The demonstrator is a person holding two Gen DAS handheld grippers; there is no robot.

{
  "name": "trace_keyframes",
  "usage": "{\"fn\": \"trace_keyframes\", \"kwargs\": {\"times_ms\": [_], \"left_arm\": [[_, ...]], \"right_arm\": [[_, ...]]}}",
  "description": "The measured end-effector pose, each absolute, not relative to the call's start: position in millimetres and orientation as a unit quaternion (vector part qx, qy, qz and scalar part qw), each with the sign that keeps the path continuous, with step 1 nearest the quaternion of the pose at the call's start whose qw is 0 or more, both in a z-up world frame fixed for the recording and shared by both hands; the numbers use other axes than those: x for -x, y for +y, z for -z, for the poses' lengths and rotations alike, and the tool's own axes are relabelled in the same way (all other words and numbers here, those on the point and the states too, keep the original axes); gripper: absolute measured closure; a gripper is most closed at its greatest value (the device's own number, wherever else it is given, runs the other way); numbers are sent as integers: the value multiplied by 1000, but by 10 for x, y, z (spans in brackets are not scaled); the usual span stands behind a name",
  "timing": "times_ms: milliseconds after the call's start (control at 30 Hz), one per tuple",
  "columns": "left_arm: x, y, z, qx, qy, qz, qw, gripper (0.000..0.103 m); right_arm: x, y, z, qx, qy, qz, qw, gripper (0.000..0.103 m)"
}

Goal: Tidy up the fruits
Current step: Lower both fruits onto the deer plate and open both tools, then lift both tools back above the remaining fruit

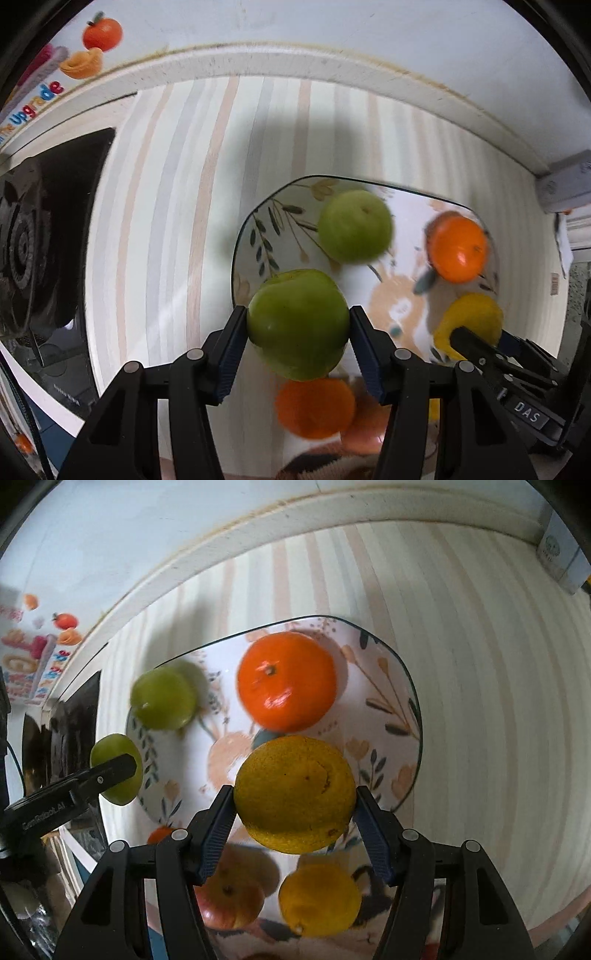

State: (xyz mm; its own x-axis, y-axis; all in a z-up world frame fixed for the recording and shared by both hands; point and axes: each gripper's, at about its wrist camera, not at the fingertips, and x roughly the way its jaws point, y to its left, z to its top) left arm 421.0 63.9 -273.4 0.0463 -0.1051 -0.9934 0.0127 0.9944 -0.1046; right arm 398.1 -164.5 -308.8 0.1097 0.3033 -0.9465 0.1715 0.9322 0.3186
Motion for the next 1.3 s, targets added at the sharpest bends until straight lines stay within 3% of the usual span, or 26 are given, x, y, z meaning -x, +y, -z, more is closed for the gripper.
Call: {"fn": "trace_keyframes", "kwargs": {"times_ms": [467, 567, 633, 767, 833, 967, 1300], "left_arm": [[-4360, 640, 3064, 31, 715, 37, 698, 50], [-4364, 640, 3063, 41, 718, 34, 694, 50], [-4359, 652, 3042, 43, 715, 32, 697, 46], [-4292, 700, 2948, 30, 703, 33, 709, 22], [-4239, 707, 2874, 26, 697, 30, 716, 21], [-4098, 729, 2696, 16, 683, 18, 730, 7], [-3538, 635, 2266, 13, 651, 11, 758, 7]], "right_arm": [[-4076, -1763, 3184, -201, 683, -52, 700, 35], [-4062, -1783, 3138, -201, 680, -48, 703, 28], [-4057, -1805, 3080, -202, 677, -48, 706, 23], [-4029, -1781, 2956, -176, 675, -39, 715, 14], [-3992, -1757, 2886, -153, 674, -31, 722, 10], [-3869, -1690, 2754, -100, 673, -16, 733, 9], [-3396, -1637, 2447, -39, 650, -8, 759, 9]]}}
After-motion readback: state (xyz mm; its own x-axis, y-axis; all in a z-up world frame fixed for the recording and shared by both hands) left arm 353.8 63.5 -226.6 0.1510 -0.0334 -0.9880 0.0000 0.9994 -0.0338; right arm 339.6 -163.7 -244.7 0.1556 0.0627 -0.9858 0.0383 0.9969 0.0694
